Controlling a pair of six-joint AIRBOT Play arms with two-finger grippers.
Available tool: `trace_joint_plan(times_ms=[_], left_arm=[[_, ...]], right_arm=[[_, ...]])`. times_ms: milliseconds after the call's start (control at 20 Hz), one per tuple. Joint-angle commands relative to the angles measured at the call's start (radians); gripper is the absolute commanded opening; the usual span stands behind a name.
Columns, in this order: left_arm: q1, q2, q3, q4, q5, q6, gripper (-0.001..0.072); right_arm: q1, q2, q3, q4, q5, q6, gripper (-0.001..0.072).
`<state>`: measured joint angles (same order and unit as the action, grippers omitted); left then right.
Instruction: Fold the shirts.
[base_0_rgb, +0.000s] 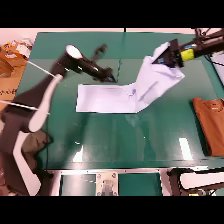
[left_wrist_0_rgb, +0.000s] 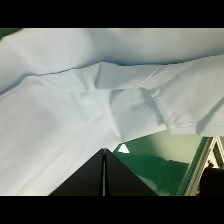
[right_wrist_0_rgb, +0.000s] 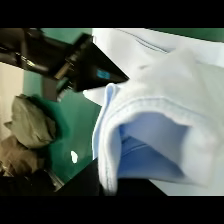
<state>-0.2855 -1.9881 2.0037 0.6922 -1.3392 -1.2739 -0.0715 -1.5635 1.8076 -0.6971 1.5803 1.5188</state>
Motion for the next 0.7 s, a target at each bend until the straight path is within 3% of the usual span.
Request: trace_joint_plan(times_ms=[0,200,350,450,500,550,650], left_arm=[[0.169,0.096,0.073,0.181,-0.144,-0.035,0.0020],[0.291,0.192,0.072,0.400,-0.147,-0.032,0.0020],[0.336,0.227,0.065,0.489,-0.147,-0.029,0.0020],[0.346,0.229,0.064,0.494,-0.169,-0.029,0.0021],[0.346,0.229,0.060,0.504,-0.181,-0.028,0.0020],[0.346,0.229,0.055,0.503,-0.190,-0.026,0.0021],[0.346,0.229,0.055,0.504,-0.196,-0.026,0.0021]], right_arm=[[0.151,-0.019,-0.021,0.016,-0.190,0.050,0.0017],[0.408,-0.154,-0.044,0.017,-0.462,0.052,0.0017],[0.603,-0.323,-0.044,0.058,-0.826,0.044,0.0019],[0.695,-0.425,-0.027,0.216,-0.983,-0.022,0.0206],[0.721,-0.460,-0.009,0.282,-0.977,-0.085,0.0375],[0.731,-0.472,-0.001,0.298,-0.930,-0.127,0.0463],[0.708,-0.463,0.003,0.297,-0.793,-0.143,0.0472]])
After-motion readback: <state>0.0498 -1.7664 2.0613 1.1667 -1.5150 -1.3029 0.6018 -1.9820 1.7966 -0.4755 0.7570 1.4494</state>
